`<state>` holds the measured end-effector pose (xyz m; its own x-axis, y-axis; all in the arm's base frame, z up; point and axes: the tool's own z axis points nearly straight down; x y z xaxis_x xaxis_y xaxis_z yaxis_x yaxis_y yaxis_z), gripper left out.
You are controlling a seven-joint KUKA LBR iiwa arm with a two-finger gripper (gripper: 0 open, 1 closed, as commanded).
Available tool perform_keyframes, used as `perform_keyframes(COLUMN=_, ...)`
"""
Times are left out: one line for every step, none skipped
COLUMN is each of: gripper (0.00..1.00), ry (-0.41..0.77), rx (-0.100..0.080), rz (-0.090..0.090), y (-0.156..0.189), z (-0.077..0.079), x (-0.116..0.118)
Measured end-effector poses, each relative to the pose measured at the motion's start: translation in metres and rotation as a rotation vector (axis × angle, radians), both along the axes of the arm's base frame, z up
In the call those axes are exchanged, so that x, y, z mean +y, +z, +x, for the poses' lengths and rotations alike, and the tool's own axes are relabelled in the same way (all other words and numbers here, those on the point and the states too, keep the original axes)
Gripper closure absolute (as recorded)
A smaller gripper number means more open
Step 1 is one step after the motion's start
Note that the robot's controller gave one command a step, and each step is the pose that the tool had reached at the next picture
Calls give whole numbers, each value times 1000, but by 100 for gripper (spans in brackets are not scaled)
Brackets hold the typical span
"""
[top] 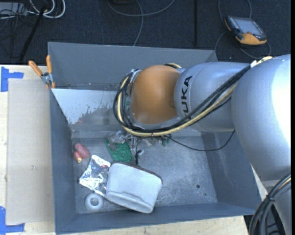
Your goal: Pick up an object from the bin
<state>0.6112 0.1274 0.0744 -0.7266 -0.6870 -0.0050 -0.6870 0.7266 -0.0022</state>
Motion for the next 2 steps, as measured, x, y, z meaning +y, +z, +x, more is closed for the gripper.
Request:
perform_keyframes(gripper=100, ry=28, rx=-4, rz=0, y=118, z=-7, x=-15)
perform_keyframes(gripper=100, ry=28, rx=-6, rz=-1, y=210, z=11, x=-41)
